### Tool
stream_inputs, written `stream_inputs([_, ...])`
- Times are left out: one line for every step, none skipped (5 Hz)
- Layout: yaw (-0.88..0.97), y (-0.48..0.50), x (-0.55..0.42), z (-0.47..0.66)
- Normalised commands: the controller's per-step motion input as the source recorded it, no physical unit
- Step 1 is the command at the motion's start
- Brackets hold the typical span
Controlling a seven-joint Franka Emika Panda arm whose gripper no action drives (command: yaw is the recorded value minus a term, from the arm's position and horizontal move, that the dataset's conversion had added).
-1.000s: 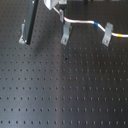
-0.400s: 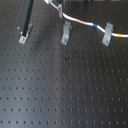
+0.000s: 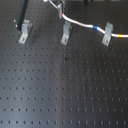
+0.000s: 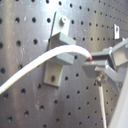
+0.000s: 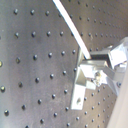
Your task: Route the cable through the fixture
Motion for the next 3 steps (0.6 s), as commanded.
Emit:
stream_inputs([0.0,0.0,-0.001,0.03])
stream_inputs([0.13,0.025,-0.021,0.37])
stream_inputs([0.22,0.087,-0.003,0.24])
